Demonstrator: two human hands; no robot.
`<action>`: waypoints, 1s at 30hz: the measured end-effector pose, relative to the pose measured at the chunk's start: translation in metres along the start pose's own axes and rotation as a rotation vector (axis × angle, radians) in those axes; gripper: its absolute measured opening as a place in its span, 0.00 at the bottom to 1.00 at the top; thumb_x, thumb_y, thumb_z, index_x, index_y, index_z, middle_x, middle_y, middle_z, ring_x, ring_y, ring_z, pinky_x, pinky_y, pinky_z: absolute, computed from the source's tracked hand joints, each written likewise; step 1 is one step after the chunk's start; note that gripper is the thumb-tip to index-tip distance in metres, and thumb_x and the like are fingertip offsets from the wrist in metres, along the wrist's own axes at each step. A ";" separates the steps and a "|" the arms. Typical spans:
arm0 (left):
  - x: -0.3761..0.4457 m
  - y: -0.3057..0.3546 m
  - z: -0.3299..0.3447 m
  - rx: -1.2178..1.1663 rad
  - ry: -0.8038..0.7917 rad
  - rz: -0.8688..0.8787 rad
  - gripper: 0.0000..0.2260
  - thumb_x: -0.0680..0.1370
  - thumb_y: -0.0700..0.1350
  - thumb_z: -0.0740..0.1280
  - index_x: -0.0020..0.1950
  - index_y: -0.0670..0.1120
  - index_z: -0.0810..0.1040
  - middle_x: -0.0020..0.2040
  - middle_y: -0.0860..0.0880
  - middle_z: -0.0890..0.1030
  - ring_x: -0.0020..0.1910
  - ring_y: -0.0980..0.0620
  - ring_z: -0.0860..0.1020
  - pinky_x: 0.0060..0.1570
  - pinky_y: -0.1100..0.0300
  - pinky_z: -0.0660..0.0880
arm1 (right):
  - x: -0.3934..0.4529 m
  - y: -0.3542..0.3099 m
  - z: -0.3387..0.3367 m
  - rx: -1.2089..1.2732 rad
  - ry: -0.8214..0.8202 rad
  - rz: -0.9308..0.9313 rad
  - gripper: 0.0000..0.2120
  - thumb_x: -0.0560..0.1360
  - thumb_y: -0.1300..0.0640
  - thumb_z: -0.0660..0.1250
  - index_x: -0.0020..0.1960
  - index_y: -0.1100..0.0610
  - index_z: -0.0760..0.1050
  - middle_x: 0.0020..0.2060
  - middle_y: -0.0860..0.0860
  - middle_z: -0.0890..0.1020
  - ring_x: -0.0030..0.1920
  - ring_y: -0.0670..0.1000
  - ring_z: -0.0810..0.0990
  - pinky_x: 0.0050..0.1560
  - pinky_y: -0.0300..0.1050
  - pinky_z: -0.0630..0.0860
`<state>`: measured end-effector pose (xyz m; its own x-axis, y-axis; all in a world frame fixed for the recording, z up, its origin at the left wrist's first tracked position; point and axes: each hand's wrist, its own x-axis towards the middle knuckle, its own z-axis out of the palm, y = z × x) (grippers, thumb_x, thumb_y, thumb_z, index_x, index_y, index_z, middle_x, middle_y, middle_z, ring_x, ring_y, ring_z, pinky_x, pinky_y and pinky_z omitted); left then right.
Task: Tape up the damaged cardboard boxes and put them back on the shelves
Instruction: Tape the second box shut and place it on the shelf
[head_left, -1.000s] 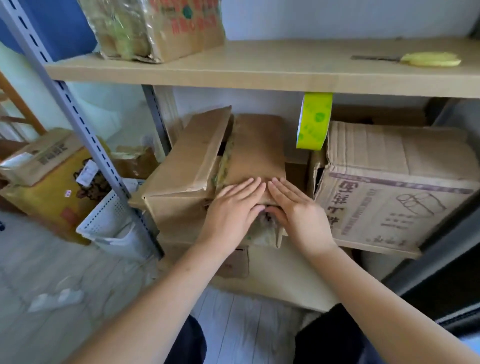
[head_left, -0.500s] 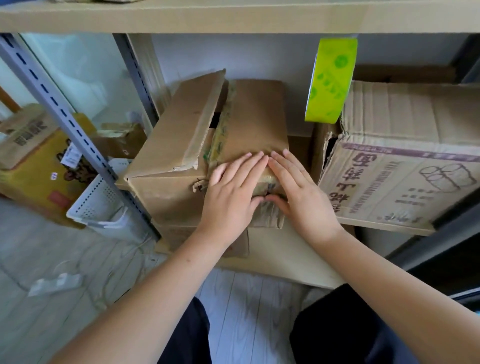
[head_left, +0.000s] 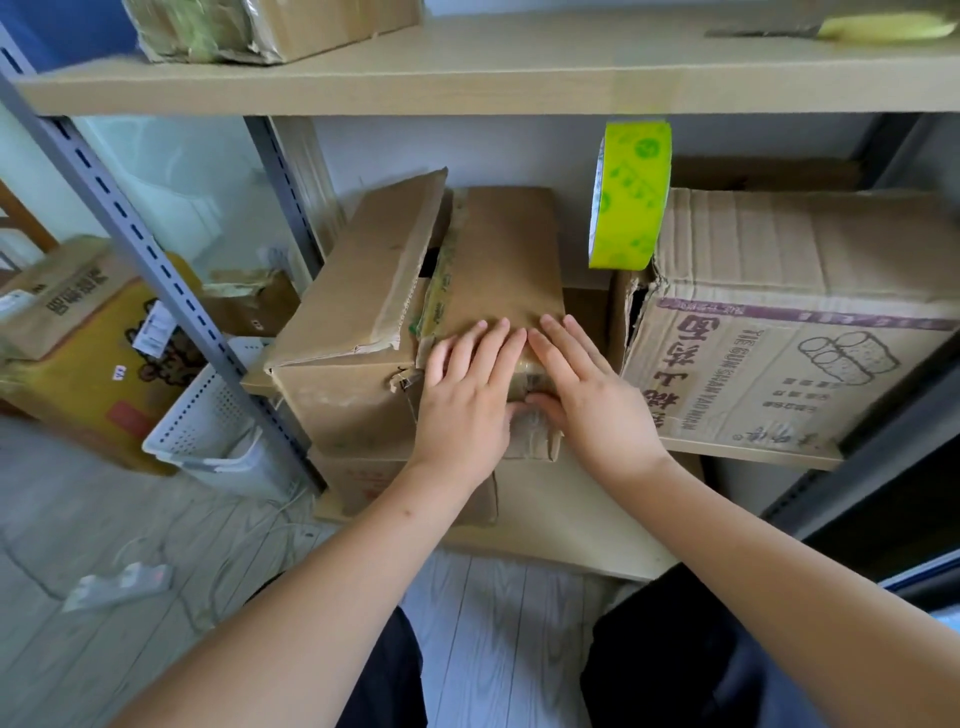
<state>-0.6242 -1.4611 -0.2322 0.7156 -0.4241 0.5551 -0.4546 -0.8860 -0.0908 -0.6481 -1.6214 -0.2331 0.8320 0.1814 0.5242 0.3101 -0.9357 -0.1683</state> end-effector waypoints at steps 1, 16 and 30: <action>0.001 0.002 -0.003 -0.015 -0.005 -0.017 0.27 0.78 0.52 0.68 0.76 0.48 0.67 0.75 0.50 0.70 0.73 0.47 0.67 0.72 0.49 0.60 | 0.002 -0.001 -0.002 -0.012 0.036 -0.013 0.29 0.75 0.55 0.72 0.74 0.58 0.69 0.73 0.55 0.69 0.75 0.56 0.65 0.52 0.52 0.82; 0.111 0.053 -0.127 -1.349 -0.029 -0.561 0.22 0.81 0.56 0.64 0.71 0.50 0.68 0.58 0.56 0.78 0.56 0.59 0.77 0.50 0.69 0.71 | 0.028 -0.005 -0.160 0.401 0.531 0.410 0.12 0.83 0.53 0.59 0.58 0.56 0.80 0.48 0.47 0.81 0.47 0.44 0.79 0.46 0.31 0.73; 0.171 0.064 -0.202 -1.346 -0.268 -0.813 0.09 0.77 0.41 0.65 0.43 0.37 0.81 0.28 0.43 0.79 0.27 0.47 0.77 0.39 0.56 0.80 | 0.120 -0.010 -0.191 1.197 0.194 0.962 0.11 0.72 0.49 0.73 0.41 0.56 0.78 0.28 0.52 0.80 0.33 0.51 0.80 0.51 0.49 0.81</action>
<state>-0.6384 -1.5527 0.0234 0.9928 -0.0899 -0.0787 0.0657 -0.1396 0.9880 -0.6396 -1.6479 -0.0093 0.8855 -0.4559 -0.0896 -0.0355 0.1258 -0.9914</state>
